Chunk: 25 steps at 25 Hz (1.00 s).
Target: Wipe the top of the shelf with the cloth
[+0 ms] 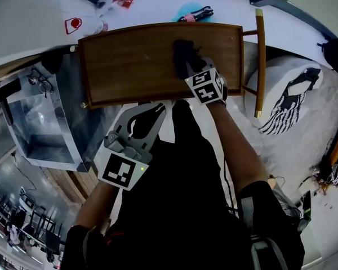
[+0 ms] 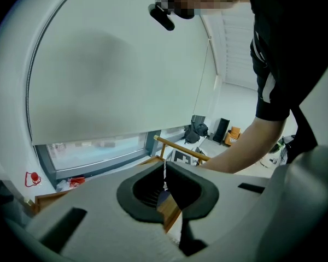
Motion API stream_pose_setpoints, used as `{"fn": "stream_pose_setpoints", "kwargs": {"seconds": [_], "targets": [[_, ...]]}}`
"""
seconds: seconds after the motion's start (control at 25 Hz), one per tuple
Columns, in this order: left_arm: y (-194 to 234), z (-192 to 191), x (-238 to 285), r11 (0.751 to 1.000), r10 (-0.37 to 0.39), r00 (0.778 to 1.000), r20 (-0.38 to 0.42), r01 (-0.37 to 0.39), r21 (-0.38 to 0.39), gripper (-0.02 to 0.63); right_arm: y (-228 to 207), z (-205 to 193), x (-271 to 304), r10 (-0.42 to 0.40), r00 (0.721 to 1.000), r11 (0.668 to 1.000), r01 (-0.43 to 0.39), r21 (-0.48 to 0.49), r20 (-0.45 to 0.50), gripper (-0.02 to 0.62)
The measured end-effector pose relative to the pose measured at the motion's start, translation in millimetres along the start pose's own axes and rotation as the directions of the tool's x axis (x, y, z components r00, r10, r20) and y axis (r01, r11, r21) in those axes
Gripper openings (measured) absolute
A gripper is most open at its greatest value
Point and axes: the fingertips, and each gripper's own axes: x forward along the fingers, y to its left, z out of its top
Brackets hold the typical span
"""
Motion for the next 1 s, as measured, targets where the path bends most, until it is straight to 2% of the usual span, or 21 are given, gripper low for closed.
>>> {"fn": "stream_pose_setpoints", "kwargs": {"seconds": [0.68,1.0], "targets": [[-22,14,32,0.999,-0.047,0.999,0.003,0.047,0.021,0.028,-68,-49,-28,-0.112,0.992,0.992,0.115,0.050,-0.055,0.041],[-13,13,19,0.999,-0.030,0.999,0.014,0.030,0.011,0.028,-80,-45,-38,-0.152,0.986,0.985,0.157,0.074,-0.064,0.041]]}}
